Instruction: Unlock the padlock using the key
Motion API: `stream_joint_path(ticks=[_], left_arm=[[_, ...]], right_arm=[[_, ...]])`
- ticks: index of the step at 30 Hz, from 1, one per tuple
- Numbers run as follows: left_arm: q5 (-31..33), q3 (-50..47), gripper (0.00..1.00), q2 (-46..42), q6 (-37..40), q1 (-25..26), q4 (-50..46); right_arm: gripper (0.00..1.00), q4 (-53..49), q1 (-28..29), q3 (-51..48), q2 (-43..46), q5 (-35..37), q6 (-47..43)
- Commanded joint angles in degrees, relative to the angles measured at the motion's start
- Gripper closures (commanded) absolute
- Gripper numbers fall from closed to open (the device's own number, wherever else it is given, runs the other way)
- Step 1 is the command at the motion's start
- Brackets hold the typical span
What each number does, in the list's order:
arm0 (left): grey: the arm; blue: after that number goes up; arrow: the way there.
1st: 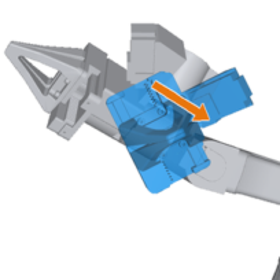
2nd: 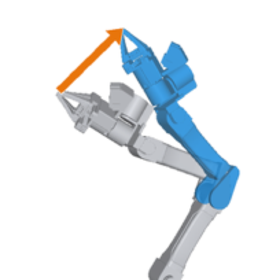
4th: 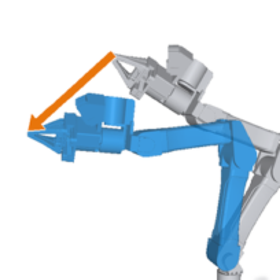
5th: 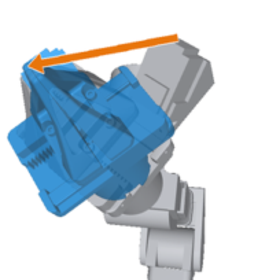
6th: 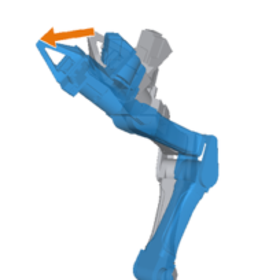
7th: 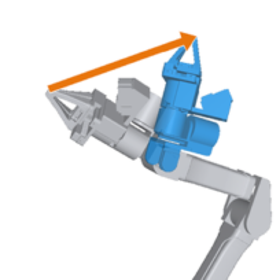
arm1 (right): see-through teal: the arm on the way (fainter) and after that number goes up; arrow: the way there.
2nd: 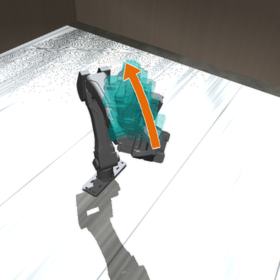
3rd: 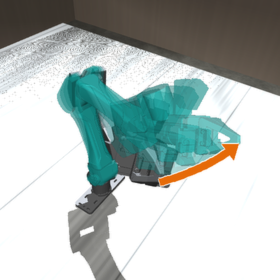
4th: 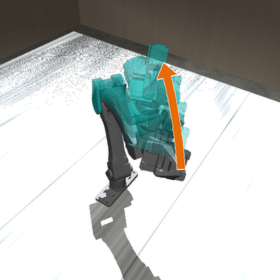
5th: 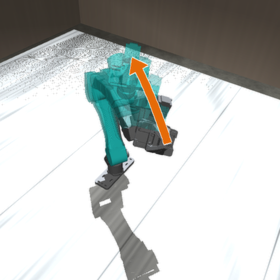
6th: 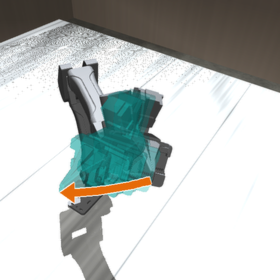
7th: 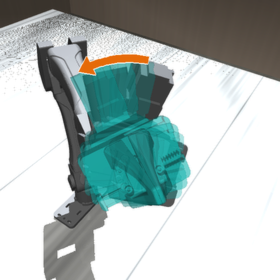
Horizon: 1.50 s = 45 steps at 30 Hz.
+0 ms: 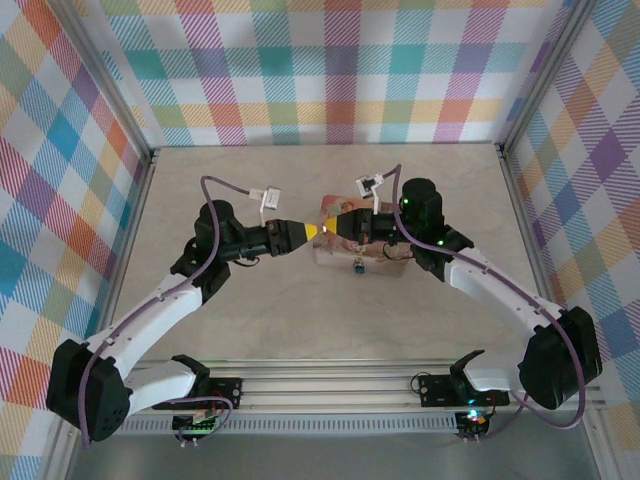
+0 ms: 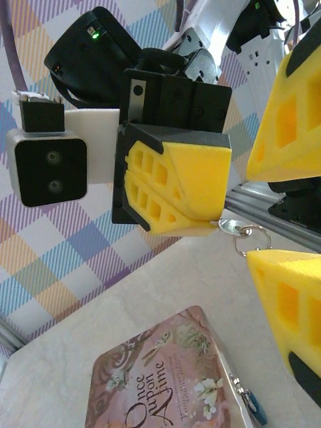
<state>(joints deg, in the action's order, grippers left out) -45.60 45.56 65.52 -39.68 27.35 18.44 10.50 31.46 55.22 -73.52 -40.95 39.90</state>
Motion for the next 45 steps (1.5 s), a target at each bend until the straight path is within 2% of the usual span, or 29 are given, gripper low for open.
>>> stream_joint_path(ticks=[1, 15, 27, 30, 35, 36, 39, 40, 42, 45], left_arm=[[-1.8, -0.1, 0.66, 0.5, -1.0, 0.4, 3.9], [-2.0, 0.9, 0.63, 2.9, -1.2, 0.5, 5.3], [-3.5, 1.8, 0.68, 3.1, -0.7, 0.9, 5.6], [-3.6, 1.8, 0.75, 2.8, -0.7, 1.0, 5.5], [-3.0, 1.7, 0.95, 2.3, -0.2, 1.0, 5.0], [-2.7, 1.6, 0.96, 2.2, -0.1, 1.0, 5.0], [-2.2, 1.5, 0.95, 1.9, 0.0, 1.0, 4.5], [-2.3, 1.5, 0.91, 1.9, 0.0, 1.0, 4.4], [-2.2, 1.5, 0.77, 1.7, -0.1, 1.0, 4.4], [-2.5, 1.6, 0.71, 1.5, -0.2, 1.0, 4.7]], right_arm=[[1.0, 3.8, -0.2, -0.6, 0.7, -1.1, 1.3], [1.0, 5.1, -0.2, -0.5, -0.3, -2.1, 2.5], [1.0, 6.1, -0.2, -0.6, -1.2, -2.7, 3.1], [1.0, 6.1, -0.2, -0.7, -1.1, -2.6, 3.2], [1.0, 6.1, -0.2, -0.8, -0.8, -2.8, 3.2], [1.0, 6.0, -0.2, -0.9, -0.8, -2.8, 3.2], [1.0, 5.9, -0.2, -1.2, -0.8, -2.8, 3.1], [1.0, 6.1, -0.1, -1.3, -0.8, -2.7, 3.1], [1.0, 6.1, -0.2, -1.4, -0.8, -2.7, 3.2], [1.0, 6.2, -0.1, -1.5, -0.8, -2.7, 3.3]])
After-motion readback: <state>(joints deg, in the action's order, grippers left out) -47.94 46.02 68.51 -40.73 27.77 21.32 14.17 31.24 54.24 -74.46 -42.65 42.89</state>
